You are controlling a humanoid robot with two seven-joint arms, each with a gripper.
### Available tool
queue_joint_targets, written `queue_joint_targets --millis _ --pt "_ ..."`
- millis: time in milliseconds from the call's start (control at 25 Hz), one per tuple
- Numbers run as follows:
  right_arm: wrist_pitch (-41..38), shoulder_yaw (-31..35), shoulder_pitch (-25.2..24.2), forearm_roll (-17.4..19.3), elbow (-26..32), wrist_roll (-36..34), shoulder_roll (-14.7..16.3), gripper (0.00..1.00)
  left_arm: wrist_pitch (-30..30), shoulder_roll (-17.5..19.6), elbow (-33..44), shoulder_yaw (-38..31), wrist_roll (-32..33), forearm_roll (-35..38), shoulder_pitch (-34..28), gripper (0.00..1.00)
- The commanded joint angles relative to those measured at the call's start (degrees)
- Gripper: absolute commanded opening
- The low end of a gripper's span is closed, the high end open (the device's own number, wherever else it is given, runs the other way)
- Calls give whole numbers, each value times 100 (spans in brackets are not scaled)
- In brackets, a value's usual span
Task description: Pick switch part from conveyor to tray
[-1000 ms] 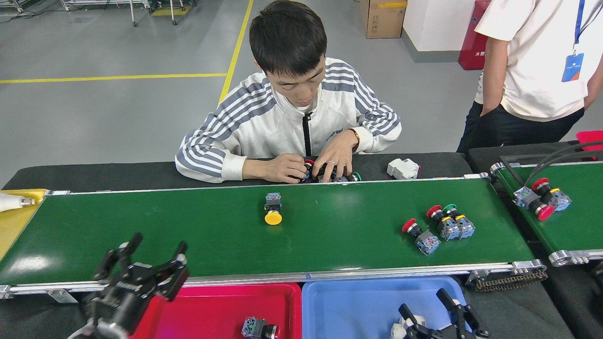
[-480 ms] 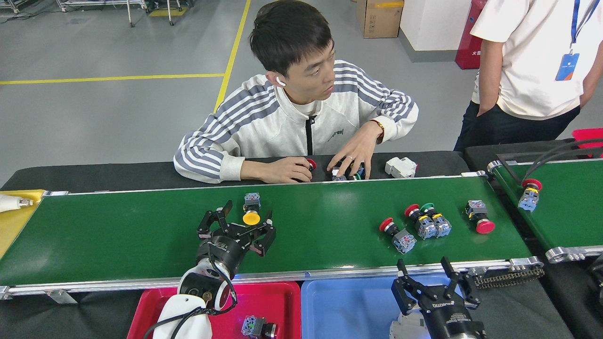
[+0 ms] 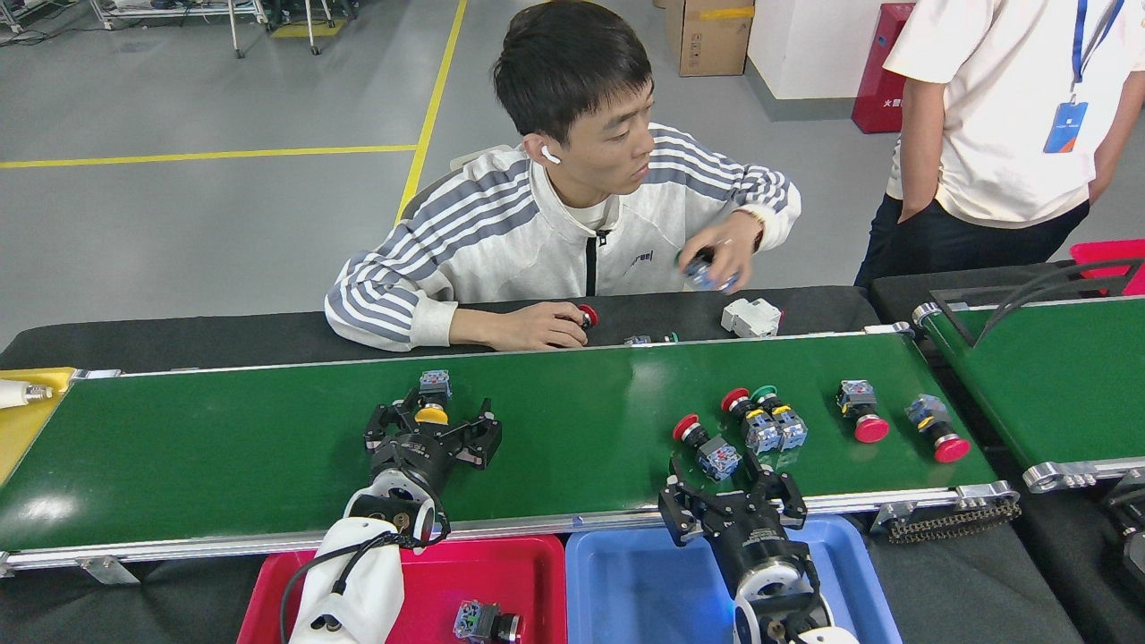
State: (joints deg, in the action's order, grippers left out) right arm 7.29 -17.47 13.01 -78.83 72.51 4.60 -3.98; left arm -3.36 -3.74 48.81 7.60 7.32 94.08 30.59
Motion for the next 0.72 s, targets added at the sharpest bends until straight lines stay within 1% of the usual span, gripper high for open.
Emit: queue_joint_targets --millis 0,80,120,160,200,280,360,400,480,520,640,680 --pt "27 -46 97 16 35 -21 46 14 -253 57 -30 -22 -55 -30 149 47" --pt "18 -55 97 25 35 -21 64 7 -244 57 -21 -39 -55 -101 140 24" --pt "-8 -55 88 34 44 -30 64 5 -217 66 -30 -66 -64 -206 140 18" --pt "-61 -63 79 34 70 -38 64 2 -209 66 -12 -83 -64 -347 113 15" --pt "-123 -63 44 34 132 -47 64 2 -200 66 5 -74 -64 -435 78 12" --pt "-307 -90 -17 34 325 -65 73 2 -191 75 93 -39 -90 -470 -27 10" --pt "-641 -125 -176 34 554 -65 108 2 -24 75 418 -30 -134 -479 -203 9" --pt "-905 -125 -307 34 756 -65 161 2 275 92 761 -39 -134 -470 -388 9" --pt "-1415 -125 -659 43 1213 -65 293 2 1013 215 1763 -39 -90 -461 -915 10" --pt "-1687 -125 -835 34 1415 -65 354 2 1453 338 2282 -39 -64 -461 -1249 10" --pt "-2592 -134 -1309 43 1933 -65 495 2 3184 918 4040 -74 -29 -461 -2506 14" --pt "-2882 -134 -1441 34 2057 -65 495 2 3632 1042 4532 -92 -29 -479 -2928 21"
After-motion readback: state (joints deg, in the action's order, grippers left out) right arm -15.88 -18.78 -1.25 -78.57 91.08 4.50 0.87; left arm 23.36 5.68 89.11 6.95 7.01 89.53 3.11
